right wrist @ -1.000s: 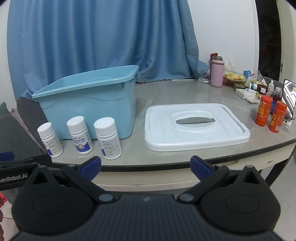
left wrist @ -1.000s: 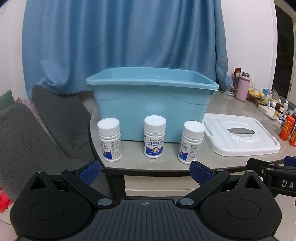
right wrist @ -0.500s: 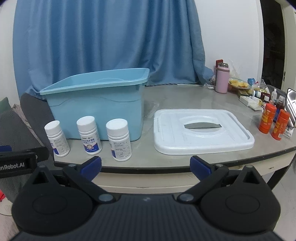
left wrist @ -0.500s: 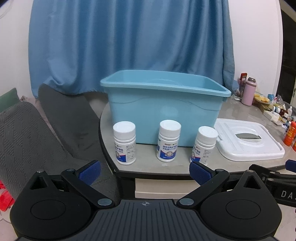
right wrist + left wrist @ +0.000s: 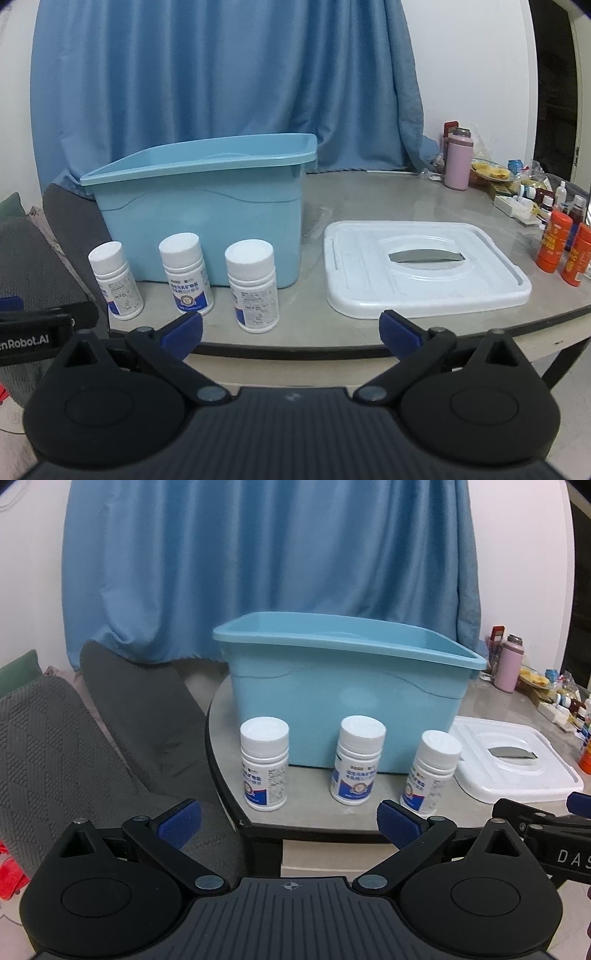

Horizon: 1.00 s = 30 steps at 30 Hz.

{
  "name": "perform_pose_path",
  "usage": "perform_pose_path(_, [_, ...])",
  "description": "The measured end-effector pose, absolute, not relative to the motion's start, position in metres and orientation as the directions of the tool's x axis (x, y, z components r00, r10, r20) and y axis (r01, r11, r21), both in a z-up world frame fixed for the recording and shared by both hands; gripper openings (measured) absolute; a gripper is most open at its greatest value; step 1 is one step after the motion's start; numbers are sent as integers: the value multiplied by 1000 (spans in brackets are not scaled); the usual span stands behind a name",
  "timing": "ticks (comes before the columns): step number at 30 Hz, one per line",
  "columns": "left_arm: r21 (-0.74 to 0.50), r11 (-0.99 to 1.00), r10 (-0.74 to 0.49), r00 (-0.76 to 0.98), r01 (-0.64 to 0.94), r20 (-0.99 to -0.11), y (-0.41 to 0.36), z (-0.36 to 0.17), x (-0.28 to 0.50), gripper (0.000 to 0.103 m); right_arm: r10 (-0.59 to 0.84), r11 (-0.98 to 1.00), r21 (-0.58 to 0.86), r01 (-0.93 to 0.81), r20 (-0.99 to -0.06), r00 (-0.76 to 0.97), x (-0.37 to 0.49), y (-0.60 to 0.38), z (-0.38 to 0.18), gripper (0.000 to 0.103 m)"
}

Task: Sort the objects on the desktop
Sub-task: 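Move both tools toward the white pill bottles in front of the bin, then close the left tool on one white bottle while the right tool grasps another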

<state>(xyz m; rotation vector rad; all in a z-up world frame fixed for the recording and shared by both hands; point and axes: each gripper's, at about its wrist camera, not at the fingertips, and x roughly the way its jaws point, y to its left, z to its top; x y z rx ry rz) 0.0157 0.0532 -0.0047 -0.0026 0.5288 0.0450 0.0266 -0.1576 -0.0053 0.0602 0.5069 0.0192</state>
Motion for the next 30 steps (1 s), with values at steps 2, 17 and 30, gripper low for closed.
perform_pose_path(2, [8,999,50,860,-53,-507,56,-8,22,101,35,998,60,-6,-486,874,32,-155,-8,102])
perform_pose_path(17, [26,997,79,867,-76,-492,69,-30,68,101,53,998,61,-27,-479,876,79,-143,-30,102])
perform_pose_path(30, [25,997,71,879,-67,-472,73,-59,115,101,46,998,59,-21,-469,882,117,-138,-56,102])
